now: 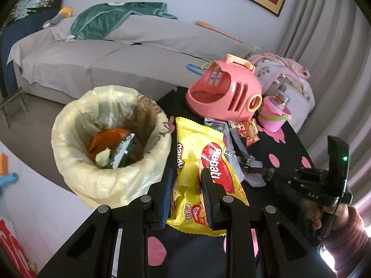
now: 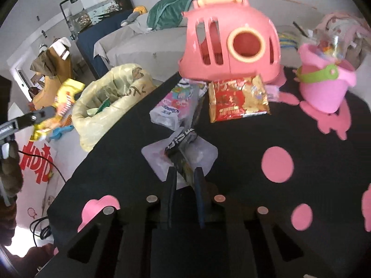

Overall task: Collect trash
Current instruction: 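Grasp the black-white wrapper on the clear plastic tray with the right gripper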

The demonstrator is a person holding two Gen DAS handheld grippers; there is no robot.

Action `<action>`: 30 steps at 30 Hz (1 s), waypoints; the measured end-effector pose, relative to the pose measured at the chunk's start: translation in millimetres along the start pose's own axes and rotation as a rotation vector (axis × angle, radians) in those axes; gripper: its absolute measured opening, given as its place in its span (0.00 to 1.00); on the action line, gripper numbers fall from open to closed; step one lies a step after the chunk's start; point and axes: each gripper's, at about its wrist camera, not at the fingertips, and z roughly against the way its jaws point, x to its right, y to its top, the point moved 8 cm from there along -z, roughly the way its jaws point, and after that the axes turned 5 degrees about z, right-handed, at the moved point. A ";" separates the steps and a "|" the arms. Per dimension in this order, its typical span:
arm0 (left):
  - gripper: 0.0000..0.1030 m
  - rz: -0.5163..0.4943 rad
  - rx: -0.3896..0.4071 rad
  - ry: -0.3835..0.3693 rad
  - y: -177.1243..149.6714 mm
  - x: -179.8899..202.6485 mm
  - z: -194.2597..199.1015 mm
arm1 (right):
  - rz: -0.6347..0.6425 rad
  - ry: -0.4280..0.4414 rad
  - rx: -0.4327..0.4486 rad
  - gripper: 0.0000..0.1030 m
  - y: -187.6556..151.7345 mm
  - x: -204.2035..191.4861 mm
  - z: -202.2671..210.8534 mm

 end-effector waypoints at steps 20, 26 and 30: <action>0.25 0.024 0.029 0.066 -10.5 -20.1 0.0 | -0.077 -0.076 -0.057 0.38 35.5 8.5 -72.0; 0.25 0.044 0.026 0.049 -15.2 -20.9 0.0 | -0.026 -0.074 -0.011 0.16 28.0 -2.7 -43.1; 0.25 0.044 0.027 0.035 -18.2 -14.7 2.7 | -0.028 -0.065 0.041 0.15 24.9 -10.5 -9.9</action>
